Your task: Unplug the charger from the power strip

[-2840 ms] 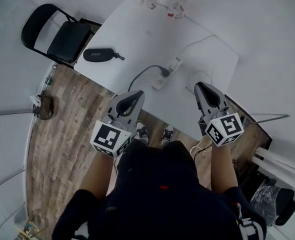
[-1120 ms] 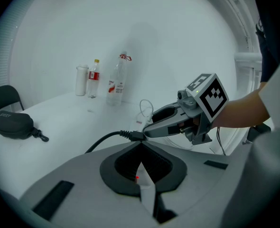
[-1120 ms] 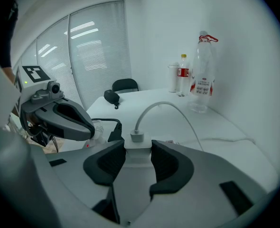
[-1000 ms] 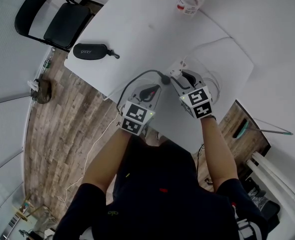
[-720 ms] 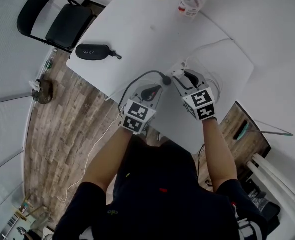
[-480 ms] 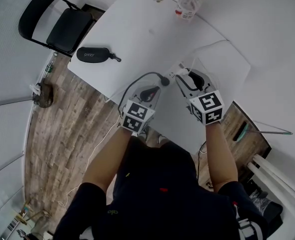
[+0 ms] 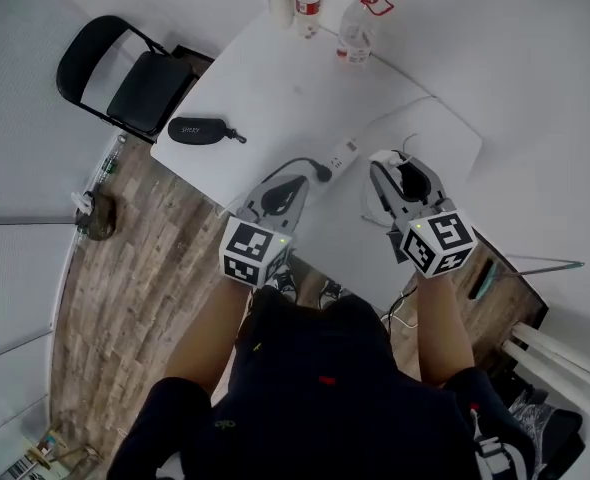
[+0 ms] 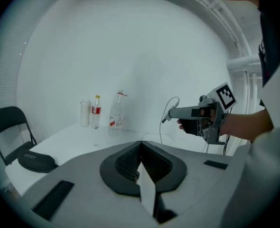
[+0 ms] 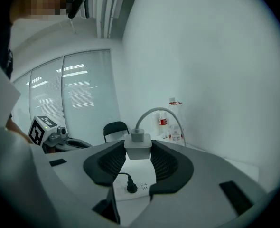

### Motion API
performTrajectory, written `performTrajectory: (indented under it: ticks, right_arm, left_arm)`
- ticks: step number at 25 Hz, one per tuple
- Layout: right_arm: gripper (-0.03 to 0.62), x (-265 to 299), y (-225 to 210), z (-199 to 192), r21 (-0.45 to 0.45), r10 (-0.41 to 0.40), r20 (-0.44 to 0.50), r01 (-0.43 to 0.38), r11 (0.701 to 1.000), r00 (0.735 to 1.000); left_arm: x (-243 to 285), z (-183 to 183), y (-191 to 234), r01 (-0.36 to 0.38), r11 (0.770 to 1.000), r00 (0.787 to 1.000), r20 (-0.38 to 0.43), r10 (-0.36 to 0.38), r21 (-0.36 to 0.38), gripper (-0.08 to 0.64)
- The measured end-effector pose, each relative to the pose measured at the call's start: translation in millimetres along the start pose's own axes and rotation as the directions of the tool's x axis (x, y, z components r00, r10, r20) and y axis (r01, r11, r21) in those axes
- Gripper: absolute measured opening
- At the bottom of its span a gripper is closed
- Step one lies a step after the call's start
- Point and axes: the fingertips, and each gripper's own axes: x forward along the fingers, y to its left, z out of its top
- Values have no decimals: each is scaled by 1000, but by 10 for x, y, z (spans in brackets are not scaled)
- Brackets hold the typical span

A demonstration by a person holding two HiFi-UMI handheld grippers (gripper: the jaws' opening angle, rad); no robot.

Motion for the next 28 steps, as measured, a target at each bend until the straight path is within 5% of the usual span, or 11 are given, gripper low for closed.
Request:
performTrajectory:
  ticks: [8, 14, 20, 28]
  right_arm:
    - [173, -639, 246, 651, -4, -22, 191, 23, 1000, 981]
    - [173, -1124, 436, 1011, -20, -29, 315, 37, 999, 949]
    - [173, -1391, 535, 1217, -84, -40, 347, 74, 994, 937]
    - [173, -1498, 544, 1331, -95, -53, 366, 94, 991, 929]
  left_arm:
    - [-665, 677, -256, -71, 994, 981, 188, 55, 78, 18]
    - [-1129, 1144, -444, -63, 998, 957, 286, 52, 29, 18]
    - [-1452, 1382, -432, -96, 995, 936, 341, 85, 14, 18]
    - [-1544, 1414, -462, -137, 986, 928, 361, 92, 99, 18]
